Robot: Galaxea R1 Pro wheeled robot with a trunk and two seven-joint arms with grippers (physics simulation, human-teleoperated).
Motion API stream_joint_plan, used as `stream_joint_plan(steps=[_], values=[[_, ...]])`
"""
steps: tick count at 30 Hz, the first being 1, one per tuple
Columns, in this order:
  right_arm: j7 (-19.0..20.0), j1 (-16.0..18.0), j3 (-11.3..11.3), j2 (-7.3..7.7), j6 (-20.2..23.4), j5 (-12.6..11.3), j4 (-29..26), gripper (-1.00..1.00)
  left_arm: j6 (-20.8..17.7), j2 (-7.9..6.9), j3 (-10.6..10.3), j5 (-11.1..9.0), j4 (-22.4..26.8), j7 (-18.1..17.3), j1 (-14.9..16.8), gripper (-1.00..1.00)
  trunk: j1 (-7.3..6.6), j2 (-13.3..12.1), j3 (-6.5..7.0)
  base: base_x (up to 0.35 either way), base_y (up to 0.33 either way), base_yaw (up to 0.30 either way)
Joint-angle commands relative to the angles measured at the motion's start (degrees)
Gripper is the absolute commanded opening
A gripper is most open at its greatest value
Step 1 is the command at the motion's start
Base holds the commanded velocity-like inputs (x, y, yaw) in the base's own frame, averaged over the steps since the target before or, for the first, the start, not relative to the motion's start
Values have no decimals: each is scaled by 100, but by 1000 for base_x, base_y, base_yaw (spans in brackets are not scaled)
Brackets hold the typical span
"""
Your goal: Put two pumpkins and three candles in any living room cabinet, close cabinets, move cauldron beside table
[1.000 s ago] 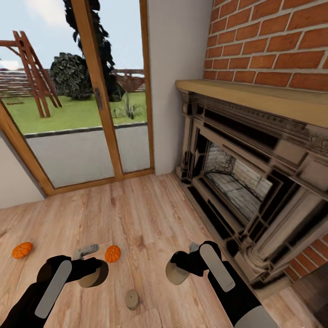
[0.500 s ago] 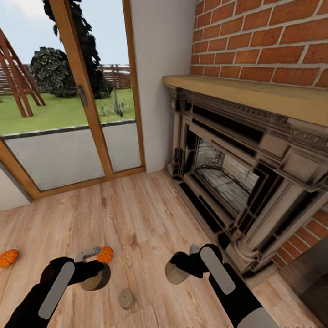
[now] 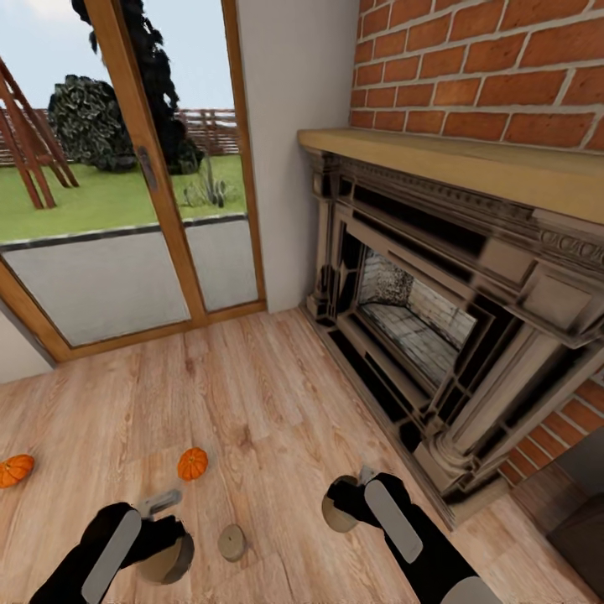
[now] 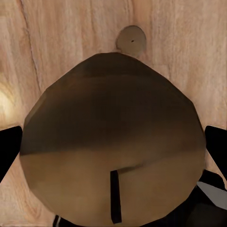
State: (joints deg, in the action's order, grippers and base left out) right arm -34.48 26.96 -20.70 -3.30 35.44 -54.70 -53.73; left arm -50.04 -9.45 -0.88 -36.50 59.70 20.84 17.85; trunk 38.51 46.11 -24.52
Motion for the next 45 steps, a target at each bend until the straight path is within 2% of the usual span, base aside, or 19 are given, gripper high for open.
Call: stream_joint_plan(steps=[1,6,10,13,20,30,34,36,40,45], values=[[-12,1,-11,3,-50,-52,27,-100,38,-4,-29,-58,-109,48,4,-100,1,6,-16,0,0,0],[315,-66,-13,5,-121,10,185,-100,463,-5,-235,-60,-385,40,-3,-100,1,6,-63,0,0,-21],[548,-82,-13,-5,-147,241,405,-100,1041,-12,-720,-66,-638,35,-9,-100,1,6,-101,0,0,-97],[606,-85,-13,-11,-298,338,478,-100,1239,-19,-883,-73,-896,34,-10,-100,1,6,-129,0,0,-128],[642,-85,-21,-25,-488,374,664,-100,1389,-78,-929,-117,-1052,28,-17,-100,1,6,-191,0,0,-145],[646,-86,-22,-40,-635,372,885,-100,1408,-77,-938,-119,-1235,25,-19,-100,1,6,-277,0,0,-153],[762,-86,-22,-52,-731,372,967,-100,1417,-75,-940,-100,-1240,25,-19,-100,1,6,-311,0,0,-157],[862,-86,-20,-52,-744,369,987,-100,1484,-74,-941,-98,-1258,25,-19,-100,1,6,-329,0,0,-157],[986,-86,-14,-56,-764,382,1154,-100,1880,-49,-959,-63,-1538,25,-19,-100,1,6,-363,0,0,-156],[1002,-86,-14,-56,-766,388,1204,-100,1977,-33,-966,-58,-1631,25,-19,-100,1,6,-406,0,0,-154]])
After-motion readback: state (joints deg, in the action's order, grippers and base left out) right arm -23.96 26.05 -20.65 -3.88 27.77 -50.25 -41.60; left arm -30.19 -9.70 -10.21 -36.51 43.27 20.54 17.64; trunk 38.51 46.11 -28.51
